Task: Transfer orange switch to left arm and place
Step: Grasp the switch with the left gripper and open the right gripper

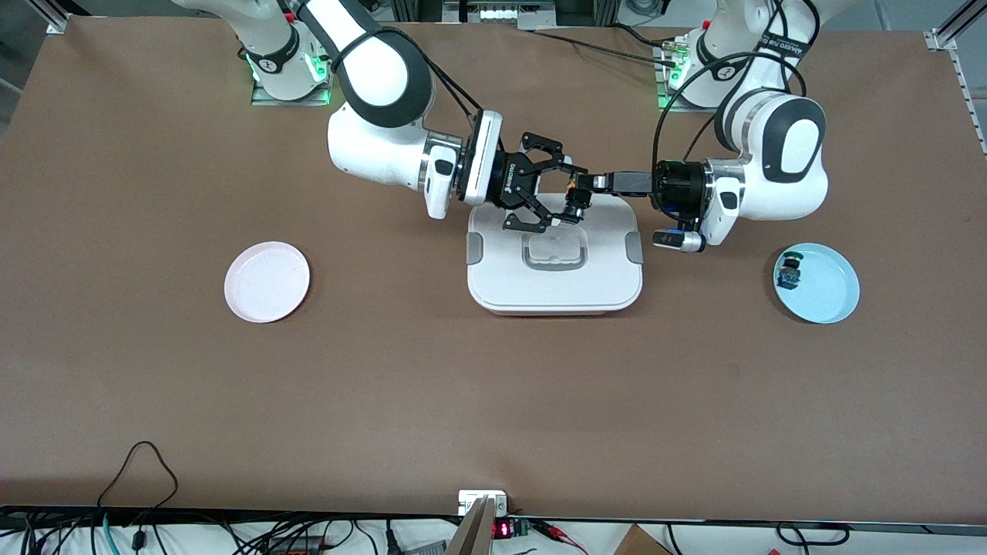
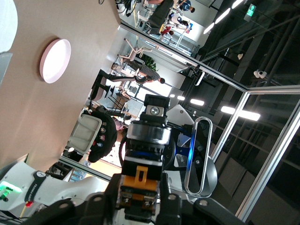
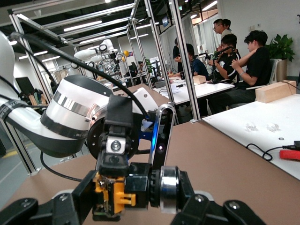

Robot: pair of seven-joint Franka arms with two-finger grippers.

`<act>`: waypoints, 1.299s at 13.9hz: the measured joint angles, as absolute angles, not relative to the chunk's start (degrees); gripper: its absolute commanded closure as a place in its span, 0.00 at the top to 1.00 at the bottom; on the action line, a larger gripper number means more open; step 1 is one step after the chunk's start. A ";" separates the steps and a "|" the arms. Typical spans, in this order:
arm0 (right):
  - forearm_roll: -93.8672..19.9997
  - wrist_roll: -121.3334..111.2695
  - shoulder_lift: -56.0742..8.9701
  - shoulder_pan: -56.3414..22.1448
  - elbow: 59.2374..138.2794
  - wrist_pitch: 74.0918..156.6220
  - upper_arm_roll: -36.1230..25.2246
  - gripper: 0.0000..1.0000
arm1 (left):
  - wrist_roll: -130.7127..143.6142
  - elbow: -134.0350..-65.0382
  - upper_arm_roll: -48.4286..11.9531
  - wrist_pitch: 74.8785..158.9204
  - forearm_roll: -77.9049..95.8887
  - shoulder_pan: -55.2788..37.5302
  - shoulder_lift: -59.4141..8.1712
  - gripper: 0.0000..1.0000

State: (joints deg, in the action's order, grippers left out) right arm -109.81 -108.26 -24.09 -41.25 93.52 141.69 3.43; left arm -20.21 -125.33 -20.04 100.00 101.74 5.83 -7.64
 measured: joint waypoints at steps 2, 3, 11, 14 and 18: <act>-109.93 -108.34 -24.12 -41.26 93.52 141.70 3.43 0.09 | -21.01 -125.35 -20.04 100.01 101.74 5.83 -7.66 0.17; -109.93 -108.41 -24.13 -41.26 93.52 141.70 3.43 0.09 | -21.20 -125.35 -20.04 100.01 101.74 5.83 -7.66 0.16; -109.97 -108.48 -24.40 -41.14 93.44 142.07 2.84 1.00 | -21.41 -124.49 -20.01 99.99 101.74 6.14 -7.56 0.17; -109.96 -108.34 -24.21 -40.02 93.21 141.80 2.55 1.00 | -21.41 -122.95 -19.70 100.35 97.29 6.90 -7.42 0.17; -108.35 -108.30 -23.95 -35.23 93.06 134.21 2.17 1.00 | -21.31 -120.29 -19.42 100.33 79.26 11.86 -7.20 0.17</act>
State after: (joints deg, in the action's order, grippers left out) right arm -108.35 -108.30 -23.95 -35.23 93.06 134.21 2.17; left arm -21.31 -120.29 -19.42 100.33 79.26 11.86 -7.20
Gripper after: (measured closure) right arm 0.000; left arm 0.670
